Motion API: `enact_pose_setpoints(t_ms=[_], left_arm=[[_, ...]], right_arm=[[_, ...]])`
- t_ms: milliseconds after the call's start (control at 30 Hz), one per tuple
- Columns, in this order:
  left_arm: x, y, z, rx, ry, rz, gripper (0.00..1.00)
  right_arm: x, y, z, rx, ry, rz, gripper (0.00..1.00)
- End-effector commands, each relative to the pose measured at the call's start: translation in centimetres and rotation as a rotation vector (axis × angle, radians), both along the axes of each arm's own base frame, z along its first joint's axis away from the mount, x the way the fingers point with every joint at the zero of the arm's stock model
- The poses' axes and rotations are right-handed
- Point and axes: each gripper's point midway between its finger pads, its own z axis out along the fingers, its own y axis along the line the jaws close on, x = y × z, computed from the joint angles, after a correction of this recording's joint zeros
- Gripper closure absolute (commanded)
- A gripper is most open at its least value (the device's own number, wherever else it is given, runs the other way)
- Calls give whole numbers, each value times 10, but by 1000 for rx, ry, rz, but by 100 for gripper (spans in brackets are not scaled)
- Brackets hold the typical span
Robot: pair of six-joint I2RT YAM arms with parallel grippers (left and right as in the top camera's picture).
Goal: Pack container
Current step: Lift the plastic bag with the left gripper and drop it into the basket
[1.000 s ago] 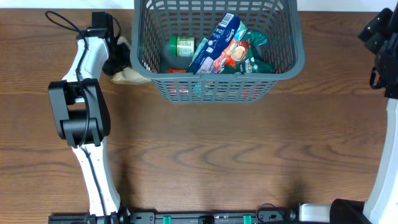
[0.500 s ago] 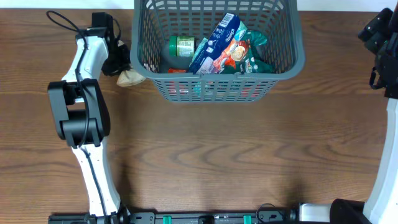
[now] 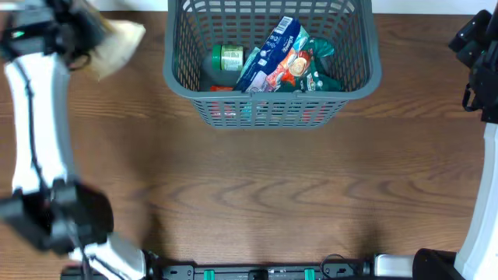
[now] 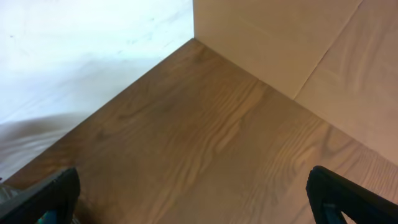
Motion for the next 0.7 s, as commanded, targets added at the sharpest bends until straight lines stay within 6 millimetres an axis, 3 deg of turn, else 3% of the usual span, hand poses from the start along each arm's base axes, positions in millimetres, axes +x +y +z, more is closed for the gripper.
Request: enact_pose_setpoints(t_ms=[0, 133, 267, 433, 667], left_arm=[[-15, -26, 66, 34, -164, -104, 95], [-39, -81, 145, 61, -407, -332, 94], [-64, -141, 180, 105, -538, -569, 94], [-83, -208, 175, 149, -564, -820, 94], [-83, -280, 133, 228, -522, -1075, 94]], right_arm=[[0, -2, -1, 5, -5, -17, 1], [0, -2, -1, 5, -5, -17, 1], [0, -2, -1, 5, -5, -17, 1], [0, -2, -1, 5, -5, -17, 1], [0, -2, -1, 4, -5, -16, 1]])
